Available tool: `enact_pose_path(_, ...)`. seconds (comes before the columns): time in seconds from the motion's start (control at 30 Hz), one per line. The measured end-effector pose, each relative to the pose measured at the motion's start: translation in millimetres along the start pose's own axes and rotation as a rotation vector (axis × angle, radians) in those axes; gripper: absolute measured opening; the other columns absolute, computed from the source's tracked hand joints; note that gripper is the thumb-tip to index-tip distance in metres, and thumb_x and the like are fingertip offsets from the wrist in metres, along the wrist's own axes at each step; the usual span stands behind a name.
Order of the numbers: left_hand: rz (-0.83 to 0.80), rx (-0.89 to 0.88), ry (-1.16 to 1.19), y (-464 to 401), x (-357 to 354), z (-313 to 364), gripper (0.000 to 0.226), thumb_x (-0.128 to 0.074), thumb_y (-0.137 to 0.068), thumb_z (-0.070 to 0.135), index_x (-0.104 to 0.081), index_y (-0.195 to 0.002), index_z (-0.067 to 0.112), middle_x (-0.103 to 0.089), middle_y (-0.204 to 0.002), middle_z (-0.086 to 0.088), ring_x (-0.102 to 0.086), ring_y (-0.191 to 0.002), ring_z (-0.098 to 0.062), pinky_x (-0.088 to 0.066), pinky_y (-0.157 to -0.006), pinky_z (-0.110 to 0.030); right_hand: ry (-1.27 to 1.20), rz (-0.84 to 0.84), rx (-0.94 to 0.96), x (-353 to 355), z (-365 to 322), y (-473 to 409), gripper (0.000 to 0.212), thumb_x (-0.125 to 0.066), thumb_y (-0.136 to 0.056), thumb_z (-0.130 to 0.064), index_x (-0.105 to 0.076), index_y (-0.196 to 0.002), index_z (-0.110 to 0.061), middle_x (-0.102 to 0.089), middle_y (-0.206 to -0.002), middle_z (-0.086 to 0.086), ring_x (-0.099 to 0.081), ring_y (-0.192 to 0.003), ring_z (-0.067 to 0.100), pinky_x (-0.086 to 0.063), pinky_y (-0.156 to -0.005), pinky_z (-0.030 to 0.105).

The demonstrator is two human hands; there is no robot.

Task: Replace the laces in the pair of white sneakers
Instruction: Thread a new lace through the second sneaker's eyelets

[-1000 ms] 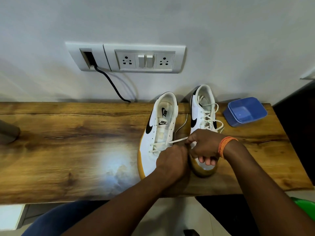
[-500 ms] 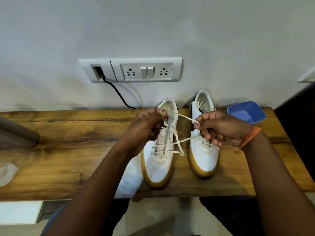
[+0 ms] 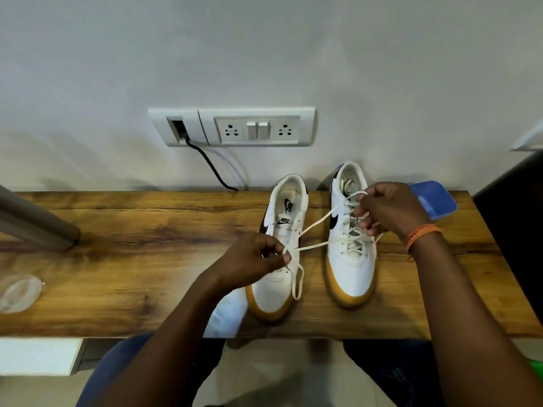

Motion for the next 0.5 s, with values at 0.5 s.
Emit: enact_pose_path(0.5, 0.146, -0.193, 0.226, -31.7, 15.1, 39.3, 0.04, -0.064, -0.093, 0.007, -0.059, -0.127, 0.026, -0.064, -0.114, 0.001, -0.066, -0.067, -0.017, -0.044, -0.052, -0.016, -0.449, -0.49, 0.114, -81.4, -33.6, 29.2, 0.023, -0.046, -0.089, 0.012, -0.067, -0.096, 0.004, -0.07, -0.082, 0.02, -0.045, -0.048, 0.016, -0.035, -0.043, 0.022)
Point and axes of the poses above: each hand's wrist, its own y-axis away from the middle knuckle, its own x-axis out of the back of the hand, z = x × y, the point moved 8 cm from there along -y, towards the middle knuckle
